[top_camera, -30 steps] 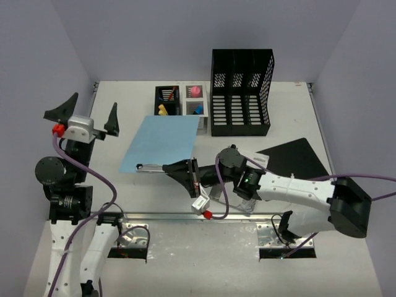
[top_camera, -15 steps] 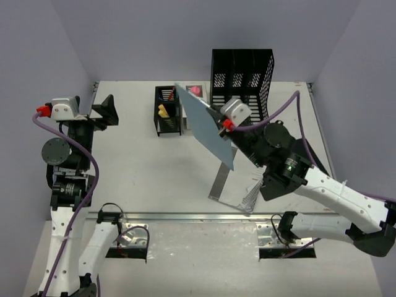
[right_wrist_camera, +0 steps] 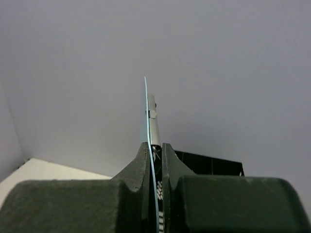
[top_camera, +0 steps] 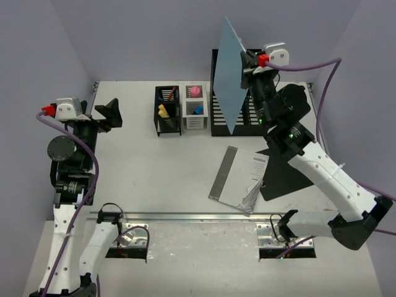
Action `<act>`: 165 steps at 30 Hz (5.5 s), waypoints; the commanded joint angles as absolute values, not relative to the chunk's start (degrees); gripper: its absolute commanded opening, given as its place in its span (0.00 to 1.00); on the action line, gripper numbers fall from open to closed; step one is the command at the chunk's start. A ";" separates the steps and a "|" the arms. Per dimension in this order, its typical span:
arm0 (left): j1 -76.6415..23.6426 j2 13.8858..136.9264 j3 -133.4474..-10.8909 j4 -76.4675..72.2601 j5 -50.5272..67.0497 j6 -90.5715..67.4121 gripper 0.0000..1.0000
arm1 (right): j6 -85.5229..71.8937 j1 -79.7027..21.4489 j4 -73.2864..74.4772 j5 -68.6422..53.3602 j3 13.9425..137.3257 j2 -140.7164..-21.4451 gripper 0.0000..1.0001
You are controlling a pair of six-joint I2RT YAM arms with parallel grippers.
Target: Organize the desk
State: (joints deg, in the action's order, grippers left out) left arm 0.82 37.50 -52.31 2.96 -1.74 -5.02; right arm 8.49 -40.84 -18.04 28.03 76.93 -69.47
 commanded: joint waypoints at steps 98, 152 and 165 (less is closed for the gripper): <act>0.53 43.33 -41.84 -2.46 26.63 0.53 0.99 | 19.35 -14.68 46.41 0.26 61.46 -63.10 0.21; 0.53 42.19 -38.23 -1.76 26.37 1.41 1.00 | 0.71 -0.18 24.26 -12.30 45.70 -92.81 0.69; 0.53 42.28 -37.53 -1.85 26.28 2.02 1.00 | 2.63 -6.23 25.14 -14.68 45.18 -92.20 0.99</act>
